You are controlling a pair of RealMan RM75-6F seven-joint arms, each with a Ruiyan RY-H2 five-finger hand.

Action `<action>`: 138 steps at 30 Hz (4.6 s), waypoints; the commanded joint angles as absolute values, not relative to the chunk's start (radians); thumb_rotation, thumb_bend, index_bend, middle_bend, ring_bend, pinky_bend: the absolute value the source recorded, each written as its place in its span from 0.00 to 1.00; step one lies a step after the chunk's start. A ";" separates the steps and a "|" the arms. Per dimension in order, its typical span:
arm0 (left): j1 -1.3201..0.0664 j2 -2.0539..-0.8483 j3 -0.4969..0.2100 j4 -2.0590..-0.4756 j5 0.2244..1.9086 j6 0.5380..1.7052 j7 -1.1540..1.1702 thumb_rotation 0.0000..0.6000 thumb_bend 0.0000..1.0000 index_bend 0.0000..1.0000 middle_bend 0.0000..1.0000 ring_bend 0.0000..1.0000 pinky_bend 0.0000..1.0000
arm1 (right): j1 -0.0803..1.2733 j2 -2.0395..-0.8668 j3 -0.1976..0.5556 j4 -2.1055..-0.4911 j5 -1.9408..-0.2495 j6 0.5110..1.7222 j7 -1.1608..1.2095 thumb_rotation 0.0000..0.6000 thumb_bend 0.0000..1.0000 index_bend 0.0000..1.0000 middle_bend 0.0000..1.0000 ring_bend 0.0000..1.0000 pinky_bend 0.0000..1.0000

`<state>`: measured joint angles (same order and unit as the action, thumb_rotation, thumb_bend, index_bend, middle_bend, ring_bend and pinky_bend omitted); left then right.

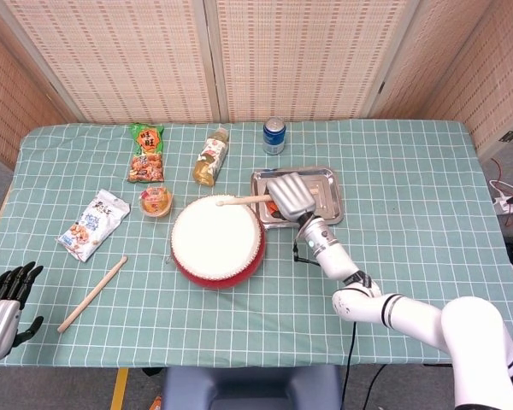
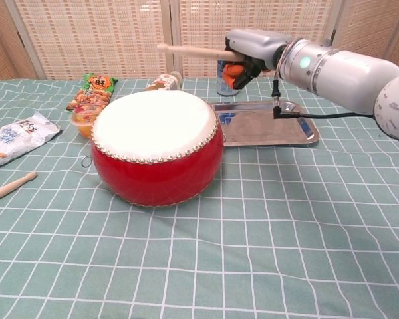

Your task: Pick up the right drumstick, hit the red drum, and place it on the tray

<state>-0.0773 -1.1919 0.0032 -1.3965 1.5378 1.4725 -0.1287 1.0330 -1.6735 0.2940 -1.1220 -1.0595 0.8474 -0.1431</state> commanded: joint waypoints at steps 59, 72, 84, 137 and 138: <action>-0.079 -1.195 0.006 -1.396 1.538 1.464 -0.132 1.00 0.26 0.00 0.00 0.00 0.03 | 0.972 -1.754 0.311 -1.012 -1.202 0.936 -0.106 1.00 0.69 1.00 1.00 1.00 1.00; -0.074 -1.196 0.009 -1.392 1.536 1.466 -0.136 1.00 0.26 0.00 0.00 0.00 0.03 | 1.013 -1.783 0.194 -0.915 -1.265 0.876 -0.444 1.00 0.67 1.00 1.00 1.00 1.00; -0.077 -1.196 0.008 -1.392 1.541 1.468 -0.136 1.00 0.26 0.00 0.00 0.00 0.03 | 0.942 -1.802 0.357 -1.007 -1.199 0.988 0.036 1.00 0.65 1.00 1.00 1.00 1.00; -0.079 -1.201 0.007 -1.385 1.530 1.454 -0.133 1.00 0.26 0.00 0.00 0.00 0.03 | 0.946 -1.819 0.310 -0.885 -1.267 1.007 -0.168 1.00 0.56 1.00 1.00 1.00 1.00; -0.080 -1.200 0.007 -1.386 1.530 1.454 -0.133 1.00 0.26 0.00 0.00 0.00 0.03 | 0.943 -1.813 0.317 -0.885 -1.253 0.997 -0.161 1.00 0.56 1.00 1.00 1.00 1.00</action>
<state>-0.0799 -1.2004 0.0074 -1.3856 1.5301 1.4539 -0.1328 0.9574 -1.8269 0.2890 -0.8834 -1.2821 0.9923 -0.1949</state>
